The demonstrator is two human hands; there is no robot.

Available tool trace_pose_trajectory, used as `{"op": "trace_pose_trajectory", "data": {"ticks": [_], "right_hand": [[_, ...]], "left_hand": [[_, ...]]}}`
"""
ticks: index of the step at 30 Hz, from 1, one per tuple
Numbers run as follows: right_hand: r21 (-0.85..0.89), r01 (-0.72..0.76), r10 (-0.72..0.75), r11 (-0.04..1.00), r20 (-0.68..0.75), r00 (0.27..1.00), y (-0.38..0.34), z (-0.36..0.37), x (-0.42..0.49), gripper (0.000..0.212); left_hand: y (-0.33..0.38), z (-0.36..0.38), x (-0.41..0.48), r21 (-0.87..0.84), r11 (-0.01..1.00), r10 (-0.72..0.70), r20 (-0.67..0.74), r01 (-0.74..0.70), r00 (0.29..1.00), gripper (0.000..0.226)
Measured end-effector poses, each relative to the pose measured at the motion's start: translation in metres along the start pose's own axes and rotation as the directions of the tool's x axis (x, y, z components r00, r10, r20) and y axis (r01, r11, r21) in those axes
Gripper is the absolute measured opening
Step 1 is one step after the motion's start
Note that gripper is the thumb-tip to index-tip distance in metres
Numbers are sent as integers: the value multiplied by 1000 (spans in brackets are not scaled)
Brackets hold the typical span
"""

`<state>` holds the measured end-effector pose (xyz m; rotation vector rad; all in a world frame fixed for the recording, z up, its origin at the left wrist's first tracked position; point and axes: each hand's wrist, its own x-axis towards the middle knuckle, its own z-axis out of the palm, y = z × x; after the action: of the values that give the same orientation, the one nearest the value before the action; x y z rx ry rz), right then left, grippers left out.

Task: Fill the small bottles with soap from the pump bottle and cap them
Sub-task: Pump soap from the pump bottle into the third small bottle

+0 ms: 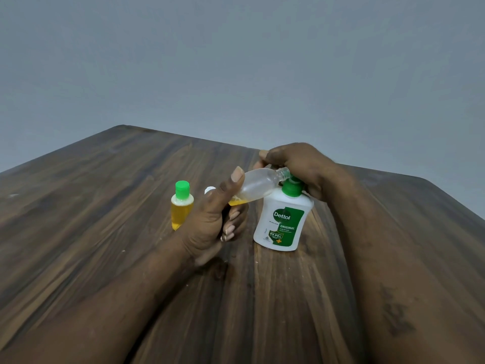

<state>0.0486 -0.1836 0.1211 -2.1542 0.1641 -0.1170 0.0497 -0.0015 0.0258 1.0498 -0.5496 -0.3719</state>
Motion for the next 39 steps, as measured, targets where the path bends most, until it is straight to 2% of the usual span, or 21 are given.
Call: {"op": "trace_pose_trajectory", "data": {"ticks": [2, 5, 9, 11, 14, 16, 21, 25, 28, 30, 32, 39], "right_hand": [[-12, 12, -11, 1000, 11, 1000, 1, -2, 2, 37], [-66, 86, -89, 994, -43, 995, -5, -6, 1, 38], [-78, 138, -143, 987, -61, 988, -10, -9, -1, 35], [-48, 115, -116, 992, -27, 993, -8, -6, 0, 37], [41, -12, 12, 999, 10, 1000, -1, -1, 1, 35], [69, -26, 24, 997, 24, 999, 1, -1, 2, 34], [-39, 93, -94, 995, -26, 995, -4, -7, 1, 37], [-81, 163, -170, 983, -82, 982, -10, -12, -3, 34], [-60, 118, -119, 991, -24, 993, -6, -6, -2, 37], [2, 23, -23, 1000, 0, 1000, -1, -2, 0, 37], [10, -1, 1, 1000, 4, 1000, 2, -2, 1, 37], [-101, 148, -153, 984, -46, 987, -10, -10, -3, 35]], "left_hand": [[3, 4, -2, -12, 1000, 5, 6, -5, 1000, 34], [1, 2, -1, -15, 1000, 8, -5, -9, 1000, 46], [-2, -3, 2, 9, 1000, 13, -16, -13, 1000, 41], [-3, -3, 2, 32, 999, 0, 0, 0, 1000, 42], [-3, -2, 1, 19, 1000, -2, 0, 2, 1000, 40], [-5, -4, 3, 9, 1000, -4, -12, 4, 1000, 42], [-9, -5, 6, 6, 1000, -25, -18, 25, 1000, 30], [-11, -8, 9, 34, 999, -9, -18, 10, 1000, 38], [-14, -13, 11, 46, 999, -18, -23, 19, 1000, 44], [-16, -14, 10, 58, 998, -22, -31, 24, 999, 41], [-15, -12, 9, 38, 999, -14, -23, 14, 1000, 37], [-13, -10, 11, 3, 1000, -12, -50, 12, 999, 44]]}}
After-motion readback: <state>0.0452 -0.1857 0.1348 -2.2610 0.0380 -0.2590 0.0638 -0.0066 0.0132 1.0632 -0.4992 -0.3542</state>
